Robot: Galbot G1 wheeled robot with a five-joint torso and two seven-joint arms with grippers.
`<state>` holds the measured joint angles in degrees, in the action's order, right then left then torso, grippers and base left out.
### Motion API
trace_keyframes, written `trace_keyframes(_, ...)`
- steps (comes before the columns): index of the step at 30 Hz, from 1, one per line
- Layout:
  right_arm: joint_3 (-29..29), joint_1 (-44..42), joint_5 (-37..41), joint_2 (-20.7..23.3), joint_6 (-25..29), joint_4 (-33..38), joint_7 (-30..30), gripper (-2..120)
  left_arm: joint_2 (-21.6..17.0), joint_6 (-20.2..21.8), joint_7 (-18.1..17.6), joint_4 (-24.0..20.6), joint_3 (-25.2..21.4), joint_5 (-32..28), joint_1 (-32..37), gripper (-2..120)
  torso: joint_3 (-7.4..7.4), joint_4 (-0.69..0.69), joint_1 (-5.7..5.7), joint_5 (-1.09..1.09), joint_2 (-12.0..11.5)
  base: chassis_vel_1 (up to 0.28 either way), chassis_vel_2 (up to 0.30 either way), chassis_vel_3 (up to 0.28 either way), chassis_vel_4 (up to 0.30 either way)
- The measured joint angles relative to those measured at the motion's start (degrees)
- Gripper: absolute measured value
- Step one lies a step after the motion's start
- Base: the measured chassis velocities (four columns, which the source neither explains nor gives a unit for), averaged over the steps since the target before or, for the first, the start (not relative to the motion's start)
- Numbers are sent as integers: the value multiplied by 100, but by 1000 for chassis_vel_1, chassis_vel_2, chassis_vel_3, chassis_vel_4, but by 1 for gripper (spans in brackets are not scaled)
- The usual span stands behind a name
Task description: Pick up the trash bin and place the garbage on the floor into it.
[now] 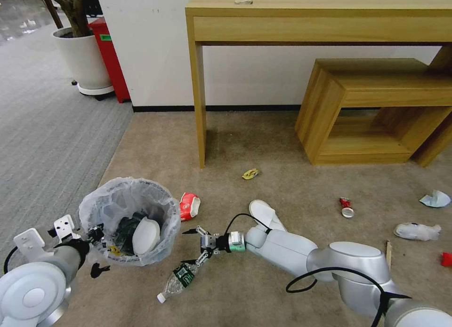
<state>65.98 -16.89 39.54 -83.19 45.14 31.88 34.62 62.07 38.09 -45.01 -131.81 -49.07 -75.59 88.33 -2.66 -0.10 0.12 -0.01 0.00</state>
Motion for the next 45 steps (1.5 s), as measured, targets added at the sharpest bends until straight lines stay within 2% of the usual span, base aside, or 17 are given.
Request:
trace_keyframes(6, 160, -59, 1, -283, 36, -189, 38, 100, 46, 1, -1, -10, 19, 23, -11, 0, 0, 0, 0, 0, 0, 0, 0, 0, 0)
trace_keyframes(16, 323, -131, 102, -359, 61, -205, 69, 100, 54, 0, -2, 37, 65, 35, -88, 0, 0, 0, 0, 0, 0, 0, 0, 0, 0)
trace_keyframes(38, 611, -299, 433, -8, 115, 155, 502, 99, 56, 1, -9, 121, 130, 68, -185, 0, 0, 0, 0, 1, 0, 0, 0, 0, 0)
trace_keyframes(45, 581, -384, 427, 74, 118, 158, 539, 98, 23, 1, 0, 375, 51, 53, -239, 0, 0, 0, 0, 1, 0, 0, 0, 0, 0)
